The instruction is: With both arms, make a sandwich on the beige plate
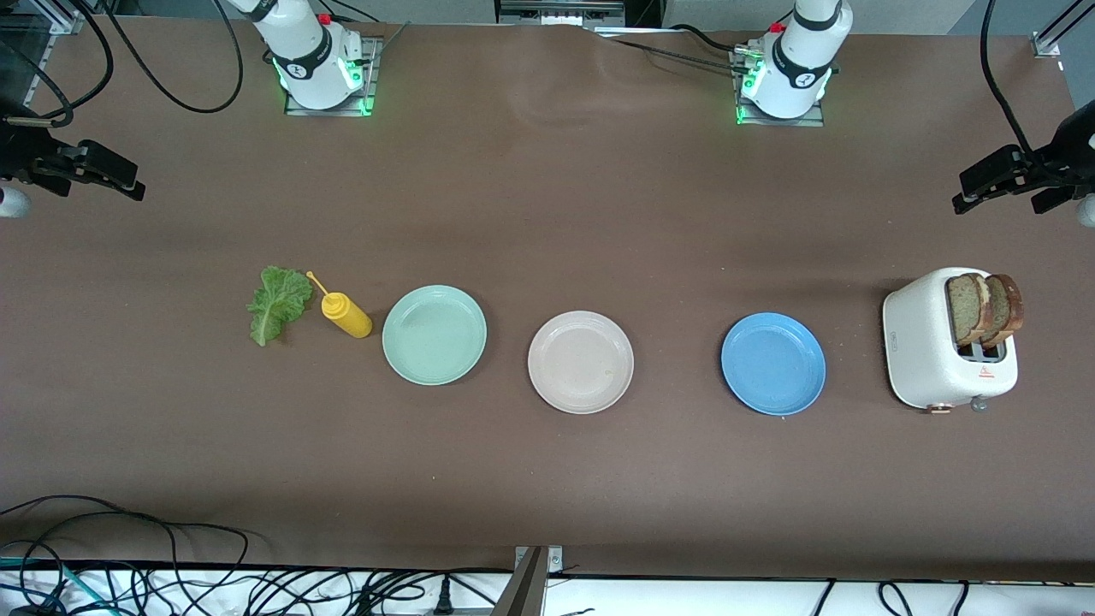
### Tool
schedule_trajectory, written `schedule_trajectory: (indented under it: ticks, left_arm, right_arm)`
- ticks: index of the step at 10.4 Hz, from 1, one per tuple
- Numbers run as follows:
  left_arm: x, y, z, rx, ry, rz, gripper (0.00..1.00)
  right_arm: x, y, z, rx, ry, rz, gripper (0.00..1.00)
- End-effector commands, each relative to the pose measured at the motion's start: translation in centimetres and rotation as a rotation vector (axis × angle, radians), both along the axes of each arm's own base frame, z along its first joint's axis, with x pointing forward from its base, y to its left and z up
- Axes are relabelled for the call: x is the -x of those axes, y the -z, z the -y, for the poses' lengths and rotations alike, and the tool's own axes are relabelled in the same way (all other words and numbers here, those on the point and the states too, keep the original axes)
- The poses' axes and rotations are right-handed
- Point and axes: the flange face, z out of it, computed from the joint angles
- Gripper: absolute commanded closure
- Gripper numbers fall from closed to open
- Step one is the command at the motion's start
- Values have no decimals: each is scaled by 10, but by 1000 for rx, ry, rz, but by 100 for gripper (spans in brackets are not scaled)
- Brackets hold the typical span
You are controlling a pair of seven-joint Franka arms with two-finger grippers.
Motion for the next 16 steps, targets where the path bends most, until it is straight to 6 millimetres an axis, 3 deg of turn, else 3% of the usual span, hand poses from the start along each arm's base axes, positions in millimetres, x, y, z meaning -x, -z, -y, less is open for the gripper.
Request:
schedule_trajectory:
  ticks: [1,10,12,16]
  left_arm:
    - [-1,-4,-2,14,16,10,0]
    - [-1,-4,-1,14,17,10,0]
    - [-1,-4,-3,14,14,10,0]
    - [-3,-3,-13,12,7,15,0]
  right_arm:
    - [4,-9,-1,5,-6,-1,0]
    - [5,-9,-2,6,-7,-1,0]
    - [5,-10,-11,5,-12,1,0]
    - [5,-10,-8,5,-7,1,0]
